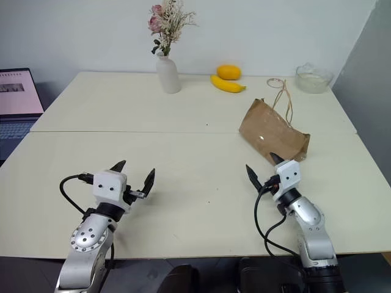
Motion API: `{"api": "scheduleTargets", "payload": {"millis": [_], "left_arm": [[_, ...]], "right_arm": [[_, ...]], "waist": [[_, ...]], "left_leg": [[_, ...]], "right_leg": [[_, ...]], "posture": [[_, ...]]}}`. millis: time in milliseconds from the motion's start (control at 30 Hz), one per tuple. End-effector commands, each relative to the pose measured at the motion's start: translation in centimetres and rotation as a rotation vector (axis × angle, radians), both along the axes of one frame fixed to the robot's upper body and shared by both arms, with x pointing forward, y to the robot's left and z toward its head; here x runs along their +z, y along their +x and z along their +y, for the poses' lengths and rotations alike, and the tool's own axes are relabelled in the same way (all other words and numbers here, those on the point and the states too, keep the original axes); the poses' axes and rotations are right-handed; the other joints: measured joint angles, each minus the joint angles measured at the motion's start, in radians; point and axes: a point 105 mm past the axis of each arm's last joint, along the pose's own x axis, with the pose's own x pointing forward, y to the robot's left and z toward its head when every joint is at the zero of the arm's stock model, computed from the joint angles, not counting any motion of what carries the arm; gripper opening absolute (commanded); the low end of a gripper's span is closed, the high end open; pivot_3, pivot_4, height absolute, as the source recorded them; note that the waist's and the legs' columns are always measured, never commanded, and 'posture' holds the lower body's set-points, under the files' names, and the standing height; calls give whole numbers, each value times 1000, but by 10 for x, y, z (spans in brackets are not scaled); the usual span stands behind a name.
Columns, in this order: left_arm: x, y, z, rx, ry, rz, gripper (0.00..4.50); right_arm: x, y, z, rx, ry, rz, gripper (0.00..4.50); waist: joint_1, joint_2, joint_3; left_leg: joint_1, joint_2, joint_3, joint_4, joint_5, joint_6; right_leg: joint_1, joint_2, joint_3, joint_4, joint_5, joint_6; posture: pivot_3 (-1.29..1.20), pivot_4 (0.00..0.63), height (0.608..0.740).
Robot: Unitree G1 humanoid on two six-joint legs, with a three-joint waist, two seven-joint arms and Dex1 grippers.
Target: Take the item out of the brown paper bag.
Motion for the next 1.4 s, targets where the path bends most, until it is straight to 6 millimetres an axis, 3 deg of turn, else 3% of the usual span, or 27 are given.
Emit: {"api": "scheduleTargets", "payload": {"millis": [33, 367, 533, 767, 900, 1100, 1267, 1400], "left_arm": [[17, -3, -1, -28, -4, -45, 4252], [19, -3, -3, -45, 46, -55, 4252], [12, -10, -6, -65, 57, 9, 4252], [33, -13, -6, -189, 26, -24, 4252], [63, 0, -17, -304, -41, -76, 4252], [94, 4, -42, -513, -67, -88, 4252], [104, 5, -60, -599, -43, -97, 4252], [107, 10, -70, -624, -41, -109, 4252]], "right_arm": [[8, 0, 1, 0, 12, -40, 4500], [6, -1, 2, -12, 20, -39, 4500], [7, -2, -2, -28, 18, -43, 4500], [16, -1, -7, -46, 12, -64, 4500], [33, -3, -6, -52, 16, -95, 4500], [80, -6, -6, -79, 6, -200, 4500], [118, -2, -11, -133, -4, -250, 4500], [144, 20, -20, -225, -65, -214, 4500]], "waist": [[0, 0, 0], [0, 0, 0], [0, 0, 0], [0, 0, 0], [2, 0, 0], [-2, 0, 0], [-2, 0, 0], [-2, 0, 0]], "left_leg": [[0, 0, 0, 0, 0, 0], [0, 0, 0, 0, 0, 0], [0, 0, 0, 0, 0, 0], [0, 0, -1, 0, 0, 0], [0, 0, -1, 0, 0, 0], [-1, -1, 0, 0, 0, 0], [-1, 0, -1, 0, 0, 0], [-1, -1, 0, 0, 0, 0]], "right_leg": [[0, 0, 0, 0, 0, 0], [0, 0, 0, 0, 0, 0], [0, 0, 0, 0, 0, 0], [0, 0, 0, 0, 0, 0], [0, 3, -1, 0, 0, 0], [-1, 4, 0, 0, 0, 0], [-1, 4, 0, 0, 0, 0], [-1, 4, 1, 1, 0, 0]], "posture": [[0, 150, 740], [0, 150, 740], [0, 150, 740], [0, 150, 740], [0, 150, 740], [0, 150, 740], [0, 150, 740], [0, 150, 740]]}}
